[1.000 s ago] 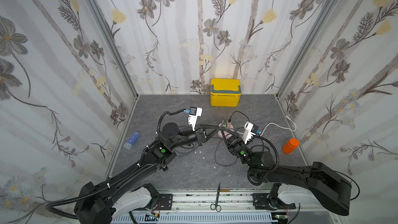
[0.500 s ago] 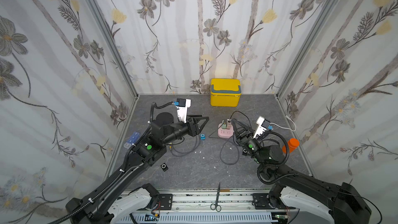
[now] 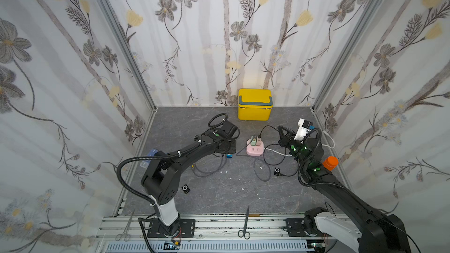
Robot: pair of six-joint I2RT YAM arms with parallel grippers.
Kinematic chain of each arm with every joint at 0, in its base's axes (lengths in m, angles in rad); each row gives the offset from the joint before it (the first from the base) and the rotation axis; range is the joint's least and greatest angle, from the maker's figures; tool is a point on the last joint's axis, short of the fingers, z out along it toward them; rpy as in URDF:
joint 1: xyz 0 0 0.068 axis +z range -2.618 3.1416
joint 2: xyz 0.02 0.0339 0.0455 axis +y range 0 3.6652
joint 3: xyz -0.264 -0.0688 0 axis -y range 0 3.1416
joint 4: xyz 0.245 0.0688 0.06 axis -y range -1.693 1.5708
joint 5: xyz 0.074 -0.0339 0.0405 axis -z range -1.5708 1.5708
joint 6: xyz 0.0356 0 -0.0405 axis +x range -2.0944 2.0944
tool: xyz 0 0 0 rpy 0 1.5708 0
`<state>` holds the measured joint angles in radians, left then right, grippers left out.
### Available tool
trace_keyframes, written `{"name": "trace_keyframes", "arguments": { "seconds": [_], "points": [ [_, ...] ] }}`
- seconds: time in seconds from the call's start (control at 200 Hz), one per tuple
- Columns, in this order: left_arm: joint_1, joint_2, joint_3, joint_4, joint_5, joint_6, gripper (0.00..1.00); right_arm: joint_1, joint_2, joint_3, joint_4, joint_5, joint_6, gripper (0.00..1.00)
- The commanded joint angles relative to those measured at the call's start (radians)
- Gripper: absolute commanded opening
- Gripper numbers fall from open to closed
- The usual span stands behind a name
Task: Charge mp3
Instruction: Pick up the MP3 player from the center of the board.
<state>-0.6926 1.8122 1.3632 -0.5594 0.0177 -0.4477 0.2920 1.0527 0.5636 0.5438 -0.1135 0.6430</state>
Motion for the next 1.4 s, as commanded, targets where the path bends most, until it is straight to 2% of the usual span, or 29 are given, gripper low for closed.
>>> {"name": "trace_keyframes", "arguments": {
  "seconds": [0.0, 0.25, 0.385, 0.824, 1.279, 1.399],
  "points": [
    [-0.005, 0.089, 0.062, -0.052, -0.036, 0.01, 0.41, -0.033, 0.025, 0.019, 0.049, -0.096, 0.007, 0.0],
    [-0.001, 0.213, 0.155, -0.106, -0.106, 0.006, 0.52, -0.059, 0.04, 0.017, 0.055, -0.119, -0.015, 0.0],
    [0.014, 0.252, 0.175, -0.121, -0.091, 0.009, 0.53, -0.062, 0.05, 0.016, 0.062, -0.124, -0.02, 0.0],
    [0.03, 0.358, 0.268, -0.168, -0.044, 0.038, 0.45, -0.069, 0.041, 0.007, 0.072, -0.134, -0.025, 0.0],
    [0.012, 0.356, 0.22, -0.23, -0.025, 0.066, 0.38, -0.079, 0.035, -0.016, 0.047, -0.145, -0.02, 0.0],
    [0.009, 0.361, 0.203, -0.24, -0.012, 0.08, 0.31, -0.08, 0.027, -0.017, 0.036, -0.144, -0.023, 0.0]
  ]
}}
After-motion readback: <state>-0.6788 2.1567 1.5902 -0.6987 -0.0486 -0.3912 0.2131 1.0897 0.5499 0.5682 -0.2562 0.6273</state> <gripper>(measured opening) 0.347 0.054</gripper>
